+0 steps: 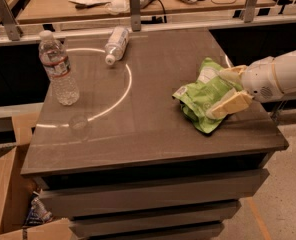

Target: Move green rice chip bag near blue plastic bottle

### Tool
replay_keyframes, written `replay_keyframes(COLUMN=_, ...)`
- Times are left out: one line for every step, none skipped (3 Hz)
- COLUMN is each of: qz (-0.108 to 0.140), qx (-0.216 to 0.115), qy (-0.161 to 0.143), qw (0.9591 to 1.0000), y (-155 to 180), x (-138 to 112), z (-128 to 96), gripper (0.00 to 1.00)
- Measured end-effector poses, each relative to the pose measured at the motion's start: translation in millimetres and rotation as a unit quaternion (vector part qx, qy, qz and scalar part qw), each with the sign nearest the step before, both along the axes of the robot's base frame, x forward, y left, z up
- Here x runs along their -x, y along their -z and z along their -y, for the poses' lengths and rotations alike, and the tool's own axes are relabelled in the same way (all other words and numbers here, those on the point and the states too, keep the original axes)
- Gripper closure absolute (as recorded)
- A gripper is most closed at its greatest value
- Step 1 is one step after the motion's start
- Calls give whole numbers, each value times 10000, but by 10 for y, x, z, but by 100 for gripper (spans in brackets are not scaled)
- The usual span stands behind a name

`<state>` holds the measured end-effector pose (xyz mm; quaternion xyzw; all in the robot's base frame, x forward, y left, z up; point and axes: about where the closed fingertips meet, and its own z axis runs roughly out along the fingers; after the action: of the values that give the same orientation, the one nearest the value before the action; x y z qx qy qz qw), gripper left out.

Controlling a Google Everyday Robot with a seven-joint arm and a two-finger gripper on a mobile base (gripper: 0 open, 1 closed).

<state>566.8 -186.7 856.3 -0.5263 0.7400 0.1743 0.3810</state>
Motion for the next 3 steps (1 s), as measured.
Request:
replay_keyframes(qz=36, qx=-3, qy=-117, qw=9999, y=-42, x=-38, z=-49, gripper=65)
replay_keyframes(qz=190, qx=-222, qy=-2, qw=9996, y=-156, x=-140, z=-70, gripper=88)
replay_keyframes(qz=477, qx=-514, qy=256, qw=9972, y=-346, x=-300, z=-58, gripper=100)
